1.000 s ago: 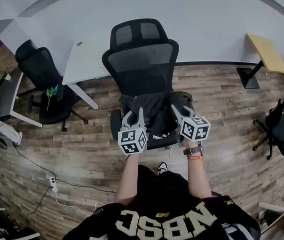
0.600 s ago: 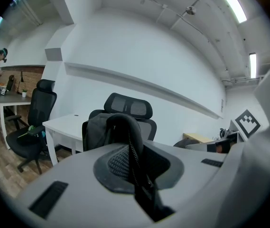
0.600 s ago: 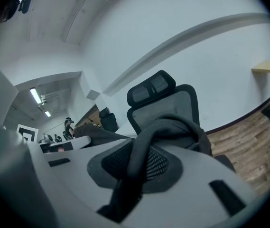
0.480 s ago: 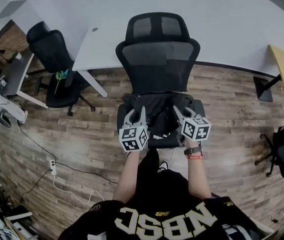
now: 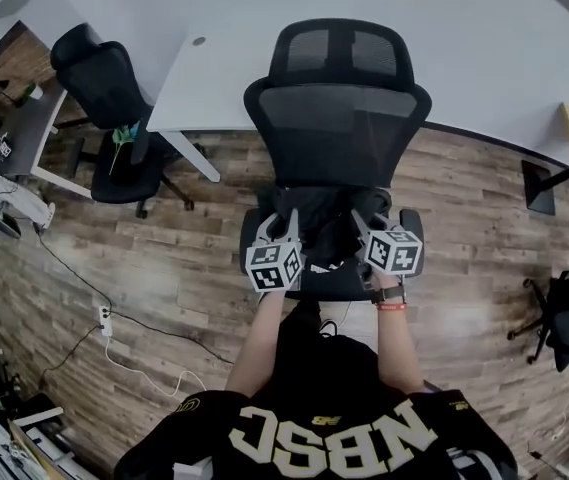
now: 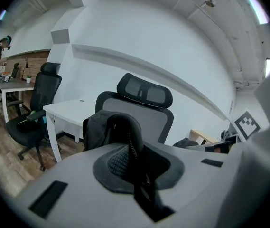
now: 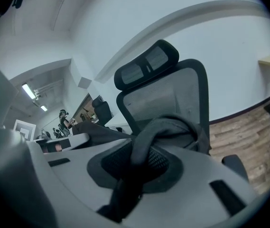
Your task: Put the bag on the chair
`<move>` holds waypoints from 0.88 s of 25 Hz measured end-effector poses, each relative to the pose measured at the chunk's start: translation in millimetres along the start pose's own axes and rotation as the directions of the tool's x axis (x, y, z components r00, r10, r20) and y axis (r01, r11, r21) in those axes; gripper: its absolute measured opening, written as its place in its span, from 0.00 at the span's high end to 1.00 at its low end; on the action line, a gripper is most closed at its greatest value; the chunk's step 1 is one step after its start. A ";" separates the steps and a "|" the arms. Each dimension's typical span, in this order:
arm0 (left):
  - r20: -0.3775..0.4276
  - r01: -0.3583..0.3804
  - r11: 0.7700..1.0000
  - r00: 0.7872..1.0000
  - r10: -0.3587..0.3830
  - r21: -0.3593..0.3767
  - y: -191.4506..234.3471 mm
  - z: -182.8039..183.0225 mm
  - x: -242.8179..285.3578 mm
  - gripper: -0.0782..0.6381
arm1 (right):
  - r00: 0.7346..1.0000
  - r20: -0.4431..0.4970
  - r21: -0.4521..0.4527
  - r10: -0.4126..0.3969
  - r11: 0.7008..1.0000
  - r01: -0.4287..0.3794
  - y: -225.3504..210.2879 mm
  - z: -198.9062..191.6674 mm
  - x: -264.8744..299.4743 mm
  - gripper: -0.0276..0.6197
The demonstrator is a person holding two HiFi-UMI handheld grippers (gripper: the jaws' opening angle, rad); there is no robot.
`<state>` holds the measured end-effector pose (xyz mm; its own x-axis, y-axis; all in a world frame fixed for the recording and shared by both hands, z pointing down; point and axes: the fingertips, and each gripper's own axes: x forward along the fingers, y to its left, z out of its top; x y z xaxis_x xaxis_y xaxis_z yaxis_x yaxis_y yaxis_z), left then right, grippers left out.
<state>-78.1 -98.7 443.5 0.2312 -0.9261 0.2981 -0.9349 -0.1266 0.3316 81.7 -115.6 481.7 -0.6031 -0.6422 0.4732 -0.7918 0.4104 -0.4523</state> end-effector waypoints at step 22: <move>-0.298 -0.051 0.997 0.954 0.033 -0.052 67.2 -131.4 98.3 0.83 | 0.946 -0.291 0.042 -0.141 0.986 0.160 -87.3 -89.6 106.9 0.84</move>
<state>-82.8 -151.6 612.7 0.2697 -0.7818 0.5621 -0.9303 -0.0608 0.3617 77.7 -162.0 639.6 -0.4867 -0.4768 0.7320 -0.8735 0.2743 -0.4021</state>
